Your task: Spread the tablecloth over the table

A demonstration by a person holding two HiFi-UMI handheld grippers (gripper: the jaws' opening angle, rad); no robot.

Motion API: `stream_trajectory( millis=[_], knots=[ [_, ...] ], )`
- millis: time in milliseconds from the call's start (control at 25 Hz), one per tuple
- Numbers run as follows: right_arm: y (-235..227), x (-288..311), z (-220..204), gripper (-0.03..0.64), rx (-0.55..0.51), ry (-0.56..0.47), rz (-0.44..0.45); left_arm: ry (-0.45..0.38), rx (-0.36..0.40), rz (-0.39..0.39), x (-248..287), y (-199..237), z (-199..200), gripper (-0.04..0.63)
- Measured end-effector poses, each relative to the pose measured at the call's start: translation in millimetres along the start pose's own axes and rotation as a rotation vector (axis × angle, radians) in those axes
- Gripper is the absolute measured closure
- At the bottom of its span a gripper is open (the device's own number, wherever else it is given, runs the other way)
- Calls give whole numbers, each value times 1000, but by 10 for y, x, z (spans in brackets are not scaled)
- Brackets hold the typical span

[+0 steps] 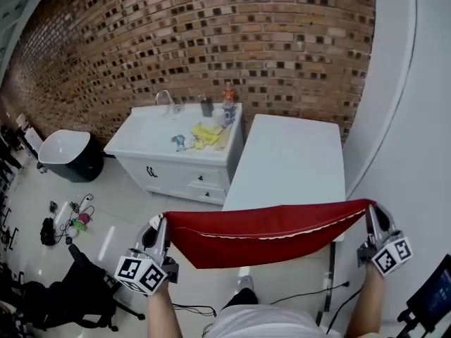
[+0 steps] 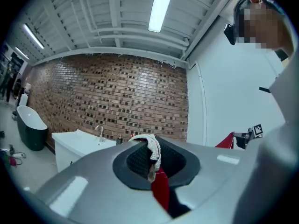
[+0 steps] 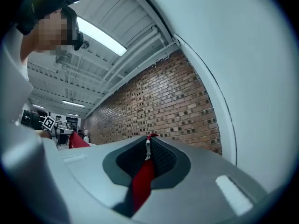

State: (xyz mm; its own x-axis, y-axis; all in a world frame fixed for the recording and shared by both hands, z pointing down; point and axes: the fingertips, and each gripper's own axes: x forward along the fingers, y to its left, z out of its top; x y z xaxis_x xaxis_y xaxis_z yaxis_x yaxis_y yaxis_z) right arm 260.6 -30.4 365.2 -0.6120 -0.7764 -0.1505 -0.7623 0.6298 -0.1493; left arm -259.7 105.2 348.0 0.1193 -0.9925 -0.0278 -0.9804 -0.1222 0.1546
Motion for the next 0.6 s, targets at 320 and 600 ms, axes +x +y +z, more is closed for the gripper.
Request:
stream_trajectory(
  millis=[320, 600],
  knots=[
    [-359, 100, 124, 592, 12, -52, -246, 53, 7, -232, 1368, 155, -61, 577],
    [-507, 55, 273, 592, 21, -83, -372, 70, 21, -379, 1989, -9, -50, 577]
  ],
)
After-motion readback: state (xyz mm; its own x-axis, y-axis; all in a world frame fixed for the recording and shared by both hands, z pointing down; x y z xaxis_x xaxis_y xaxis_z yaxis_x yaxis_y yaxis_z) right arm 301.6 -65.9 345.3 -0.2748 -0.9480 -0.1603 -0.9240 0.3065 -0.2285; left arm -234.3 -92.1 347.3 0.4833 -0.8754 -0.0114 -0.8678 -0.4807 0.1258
